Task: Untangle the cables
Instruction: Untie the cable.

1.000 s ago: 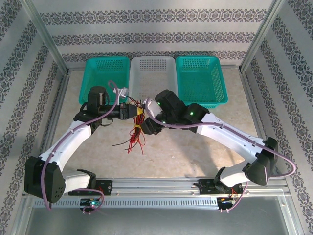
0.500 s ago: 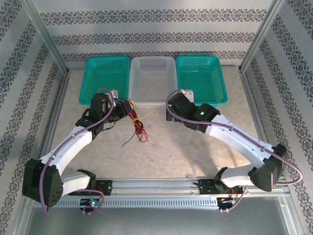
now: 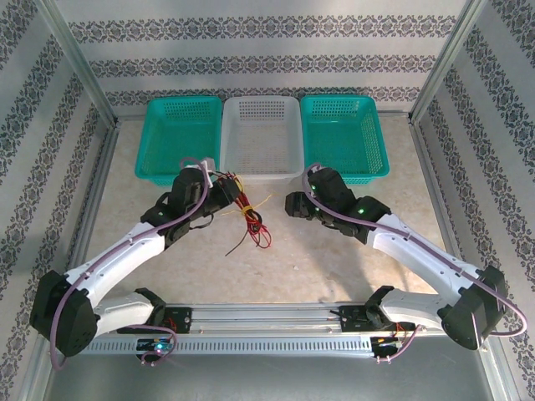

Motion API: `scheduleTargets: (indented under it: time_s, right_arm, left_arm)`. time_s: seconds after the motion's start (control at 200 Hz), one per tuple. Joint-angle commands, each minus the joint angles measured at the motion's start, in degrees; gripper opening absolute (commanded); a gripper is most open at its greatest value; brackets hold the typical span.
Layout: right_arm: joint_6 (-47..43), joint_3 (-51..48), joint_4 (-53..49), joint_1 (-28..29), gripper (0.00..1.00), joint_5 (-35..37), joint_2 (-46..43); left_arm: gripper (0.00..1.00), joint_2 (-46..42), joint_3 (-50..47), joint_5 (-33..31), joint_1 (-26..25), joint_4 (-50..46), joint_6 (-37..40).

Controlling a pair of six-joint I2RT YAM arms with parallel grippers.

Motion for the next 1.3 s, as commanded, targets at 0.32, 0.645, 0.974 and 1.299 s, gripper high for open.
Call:
scheduleTargets:
  time_s: [0.32, 0.645, 0.974, 1.299]
  right_arm:
    - [1.8, -4.9, 4.7, -3.9, 0.44, -11.6, -11.3]
    - [4.8, -5.7, 8.2, -3.7, 0.36, -10.4, -11.1]
    - [3.6, -4.9, 13.9, -5.0, 0.41, -15.9, -9.5]
    - [4.0, -7.1, 21.3, -5.6, 0.45, -24.5, -11.6]
  left_arm:
    - [0.0, -3.7, 0.0, -2.8, -4.8, 12.1, -1.7]
    - [0.0, -5.7, -4.7, 2.5, -4.8, 20.0, -1.8]
    - [0.0, -6.5, -6.2, 7.4, -4.7, 25.1, -3.2]
    - [0.0, -5.1, -7.2, 10.1, -4.6, 33.7, -6.5]
